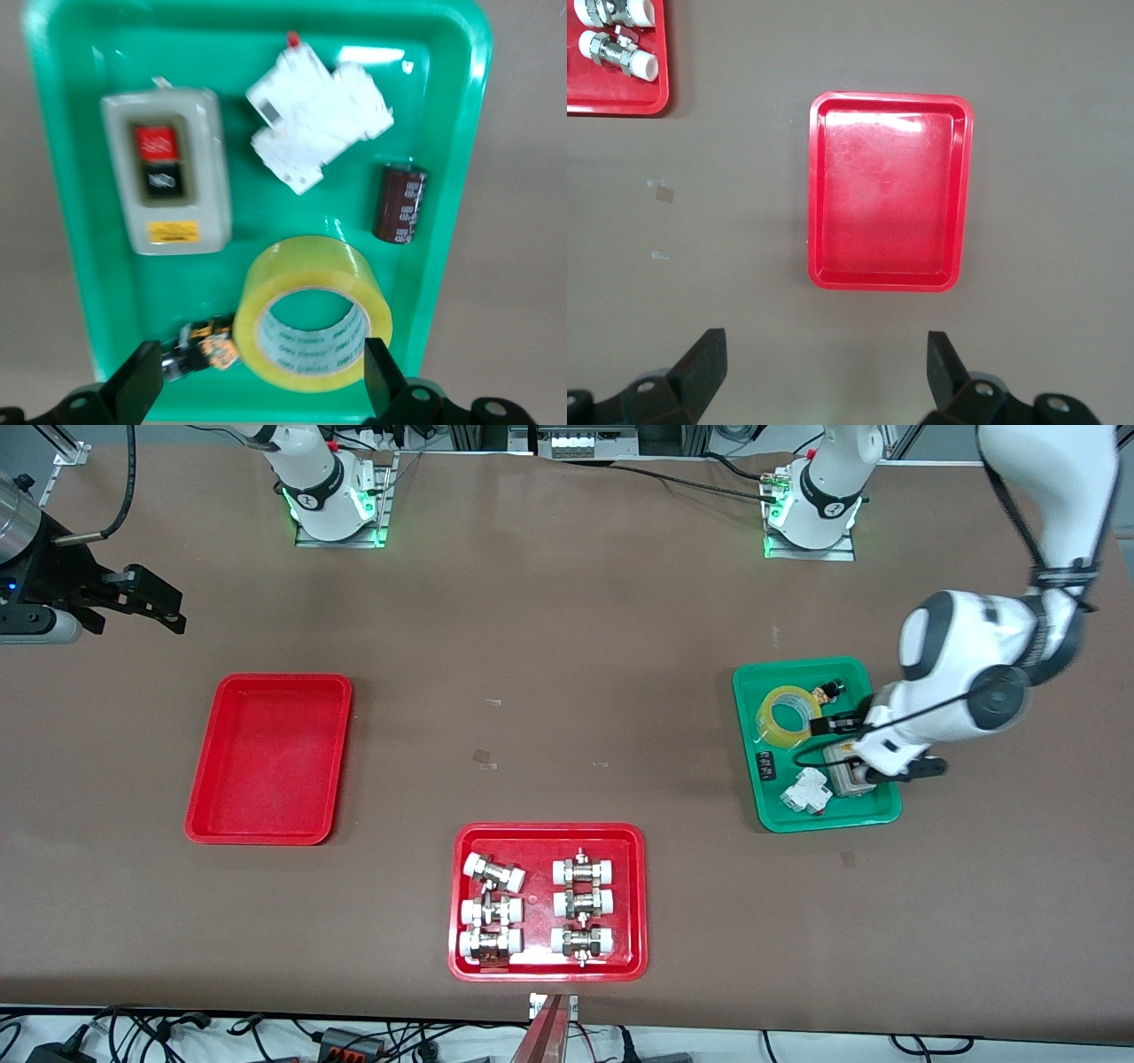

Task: Left arm passes tape to right arm into tray
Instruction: 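Reach the left gripper down over the yellow tape roll in the green tray, then close the left gripper on the tape roll's rim and lift it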

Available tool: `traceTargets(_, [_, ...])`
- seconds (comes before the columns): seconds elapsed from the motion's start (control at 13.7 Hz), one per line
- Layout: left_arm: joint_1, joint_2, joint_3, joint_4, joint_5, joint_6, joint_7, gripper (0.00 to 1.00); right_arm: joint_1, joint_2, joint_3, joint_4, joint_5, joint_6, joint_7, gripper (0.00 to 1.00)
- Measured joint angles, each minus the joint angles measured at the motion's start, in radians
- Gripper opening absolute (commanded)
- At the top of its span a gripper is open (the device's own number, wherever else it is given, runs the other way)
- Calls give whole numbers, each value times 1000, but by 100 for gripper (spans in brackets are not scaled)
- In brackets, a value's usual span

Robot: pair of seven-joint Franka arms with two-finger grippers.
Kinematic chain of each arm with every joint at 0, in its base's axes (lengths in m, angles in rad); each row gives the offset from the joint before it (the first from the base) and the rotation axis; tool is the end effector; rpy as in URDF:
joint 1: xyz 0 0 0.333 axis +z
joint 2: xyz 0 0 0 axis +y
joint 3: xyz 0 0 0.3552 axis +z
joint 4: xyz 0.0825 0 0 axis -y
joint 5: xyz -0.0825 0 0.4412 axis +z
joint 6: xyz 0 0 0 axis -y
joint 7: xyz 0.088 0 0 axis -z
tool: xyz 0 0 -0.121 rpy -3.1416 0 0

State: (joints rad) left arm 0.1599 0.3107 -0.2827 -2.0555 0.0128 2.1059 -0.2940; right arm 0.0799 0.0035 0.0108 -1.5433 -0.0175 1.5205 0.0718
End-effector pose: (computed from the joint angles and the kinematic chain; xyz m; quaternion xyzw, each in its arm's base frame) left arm 0.6054 -0.0727 0.2564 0.9882 0.0820 -0.1287 0.0117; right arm 0.6053 0.0528 0.6577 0.9998 0.0091 -0.0124 0.0098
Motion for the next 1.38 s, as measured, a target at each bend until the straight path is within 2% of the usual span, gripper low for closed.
traceTargets(0.29, [-2, -1, -9, -137, 0, 153, -38, 100, 0, 0, 0, 0, 0, 0, 0, 100])
traceTargets(0.8, [1, 4, -7, -223, 0, 260, -57, 100, 0, 0, 0, 0, 0, 0, 0, 100])
traceTargets(0.87, [2, 5, -6, -228, 0, 264, -58, 92, 0, 0, 0, 0, 0, 0, 0, 100])
traceTargets(1.09, [11, 7, -6, -229, 0, 266, -71, 35, 0, 0, 0, 0, 0, 0, 0, 100])
traceTargets(1.24, [14, 10, -5, -230, 0, 266, -116, 3, 0, 0, 0, 0, 0, 0, 0, 100])
traceTargets(1.38, [15, 13, -4, -232, 0, 265, -173, 0, 0, 0, 0, 0, 0, 0, 0, 100])
